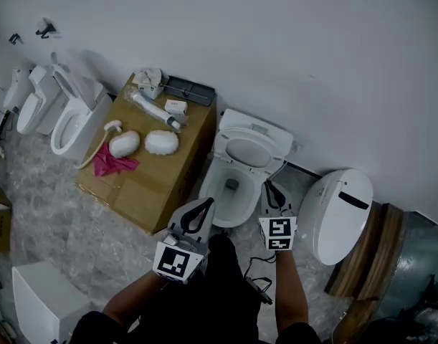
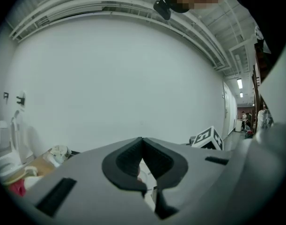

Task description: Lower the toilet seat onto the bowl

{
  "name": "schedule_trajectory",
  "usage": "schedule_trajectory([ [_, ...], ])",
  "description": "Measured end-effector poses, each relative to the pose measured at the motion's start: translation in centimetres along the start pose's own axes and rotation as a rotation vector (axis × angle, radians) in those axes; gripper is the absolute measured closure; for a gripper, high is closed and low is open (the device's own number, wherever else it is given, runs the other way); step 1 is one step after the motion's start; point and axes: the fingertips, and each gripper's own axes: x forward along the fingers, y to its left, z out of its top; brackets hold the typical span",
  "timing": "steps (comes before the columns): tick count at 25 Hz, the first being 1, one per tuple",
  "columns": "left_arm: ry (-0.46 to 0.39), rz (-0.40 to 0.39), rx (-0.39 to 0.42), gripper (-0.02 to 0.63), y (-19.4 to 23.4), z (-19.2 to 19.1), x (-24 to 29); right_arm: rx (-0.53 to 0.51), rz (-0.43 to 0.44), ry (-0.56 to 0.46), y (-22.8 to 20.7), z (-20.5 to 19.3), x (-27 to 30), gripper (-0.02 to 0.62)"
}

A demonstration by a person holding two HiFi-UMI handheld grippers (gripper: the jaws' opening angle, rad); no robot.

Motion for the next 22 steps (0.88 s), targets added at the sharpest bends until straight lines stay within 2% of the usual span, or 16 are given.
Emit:
schedule_trajectory([
  [5,0.061,0.021,-0.022,0.601,1.0,-0.4,5.5,-0.117,0.022,0.163,-5.0,-4.2,8.7,0.559],
  [6,0.068,0.025,-0.026,0.601,1.2,-0.5,6.4,-0.144,0.027,0.199,-5.7,-5.0,10.3,0.549],
  [8,0.082,0.032,-0.033,0.601,1.5,-0.8,8.1,-0.191,0.047,0.268,-6.8,-6.8,13.3,0.482],
  [12,0.105,0.043,-0.043,0.601,2.0,-1.3,10.8,-0.315,0.067,0.365,-8.4,-9.9,18.3,0.477],
  [16,0.119,0.058,-0.051,0.601,2.6,-1.6,12.6,-0.422,0.059,0.419,-9.9,-11.6,21.3,0.477],
  [22,0.132,0.075,-0.066,0.601,4.1,-2.1,13.4,-0.502,0.084,0.502,-10.3,-14.0,23.0,0.482],
])
